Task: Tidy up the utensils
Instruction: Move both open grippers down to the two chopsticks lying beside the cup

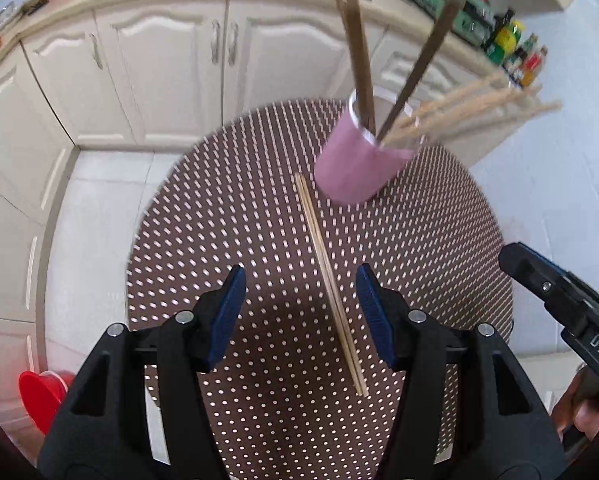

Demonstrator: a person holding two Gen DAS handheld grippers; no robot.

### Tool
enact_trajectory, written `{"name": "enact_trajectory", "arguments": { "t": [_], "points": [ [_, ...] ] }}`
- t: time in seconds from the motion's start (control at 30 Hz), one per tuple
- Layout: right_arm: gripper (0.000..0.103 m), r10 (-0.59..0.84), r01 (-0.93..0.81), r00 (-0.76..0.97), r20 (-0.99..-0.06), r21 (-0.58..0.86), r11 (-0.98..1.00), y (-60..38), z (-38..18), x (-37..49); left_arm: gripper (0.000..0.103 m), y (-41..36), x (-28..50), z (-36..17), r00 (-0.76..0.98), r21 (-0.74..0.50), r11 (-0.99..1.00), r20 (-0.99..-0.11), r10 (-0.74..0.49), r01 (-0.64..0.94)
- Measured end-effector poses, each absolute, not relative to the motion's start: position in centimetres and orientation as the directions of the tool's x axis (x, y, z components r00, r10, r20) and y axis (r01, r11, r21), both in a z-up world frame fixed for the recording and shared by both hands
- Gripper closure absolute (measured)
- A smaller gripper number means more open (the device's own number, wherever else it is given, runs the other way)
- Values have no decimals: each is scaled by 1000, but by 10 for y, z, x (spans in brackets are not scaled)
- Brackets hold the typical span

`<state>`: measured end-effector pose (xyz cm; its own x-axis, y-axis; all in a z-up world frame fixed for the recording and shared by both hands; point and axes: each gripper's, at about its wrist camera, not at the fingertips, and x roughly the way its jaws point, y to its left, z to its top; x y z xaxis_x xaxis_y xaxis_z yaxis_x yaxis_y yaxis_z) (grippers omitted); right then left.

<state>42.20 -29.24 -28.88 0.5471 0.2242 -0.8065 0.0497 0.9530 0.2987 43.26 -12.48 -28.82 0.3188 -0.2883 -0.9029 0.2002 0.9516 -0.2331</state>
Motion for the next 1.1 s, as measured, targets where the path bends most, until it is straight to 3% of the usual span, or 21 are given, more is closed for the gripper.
{"name": "enact_trajectory", "arguments": {
  "t": [0.43, 0.73, 0.93, 1.1],
  "points": [
    [76, 261, 75, 410, -874, 318, 945, -304, -353, 450, 46, -163, 459, -374, 142, -186, 954, -964, -223, 236],
    [76, 286, 62, 368, -885, 330, 942, -302, -366, 462, 46, -173, 475, -387, 145, -135, 959, -974, -175, 248],
    [76, 290, 53, 354, -889, 329, 943, -298, -372, 469, 37, -178, 487, -387, 143, -125, 967, -977, -160, 223],
    [76, 293, 45, 347, -891, 328, 944, -296, -372, 470, 37, -176, 492, -388, 152, -107, 971, -978, -141, 212]
  ]
}}
